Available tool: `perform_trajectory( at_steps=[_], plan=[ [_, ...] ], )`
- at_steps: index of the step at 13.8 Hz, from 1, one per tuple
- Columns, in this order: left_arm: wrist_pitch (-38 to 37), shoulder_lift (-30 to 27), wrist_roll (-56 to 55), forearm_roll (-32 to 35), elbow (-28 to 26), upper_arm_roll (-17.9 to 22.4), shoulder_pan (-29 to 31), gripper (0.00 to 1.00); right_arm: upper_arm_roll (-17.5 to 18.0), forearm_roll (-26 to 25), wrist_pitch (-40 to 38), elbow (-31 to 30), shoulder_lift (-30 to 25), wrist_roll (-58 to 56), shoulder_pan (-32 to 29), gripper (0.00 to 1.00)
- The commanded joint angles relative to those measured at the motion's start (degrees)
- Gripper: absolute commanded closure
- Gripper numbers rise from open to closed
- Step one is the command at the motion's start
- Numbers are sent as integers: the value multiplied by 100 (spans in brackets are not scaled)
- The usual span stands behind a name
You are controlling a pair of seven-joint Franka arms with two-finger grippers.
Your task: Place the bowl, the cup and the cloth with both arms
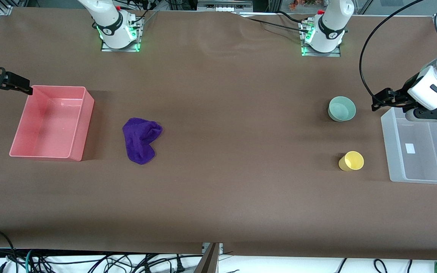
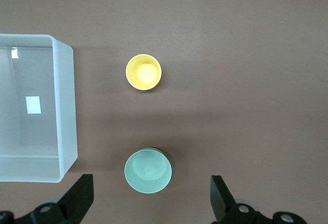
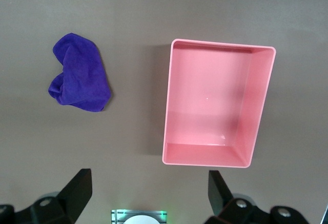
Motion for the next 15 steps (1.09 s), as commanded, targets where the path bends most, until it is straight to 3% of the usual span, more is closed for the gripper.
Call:
perform_trajectory(
  at_steps=[1,7,9,12,15],
  plan=[
    [-60,-31,25,-100,-12,13,11,0,22,-19,-55,196,83,42,-16,0],
    [-86,-49,25,-92,-12,-22,11,0,57,-10,15,117,136,-18,37,0],
    [-86,-49,25,-92,-12,-30,11,0,74,-185,233,-145,302,-19,142,0],
    [-156,-49,25,-83,-12,-30,11,0,127,-20,463,-549,400,59,142,0],
    [-165,-58,25,-74,-12,-39,2,0,408,51,1111,-1032,461,724,134,0]
  ],
)
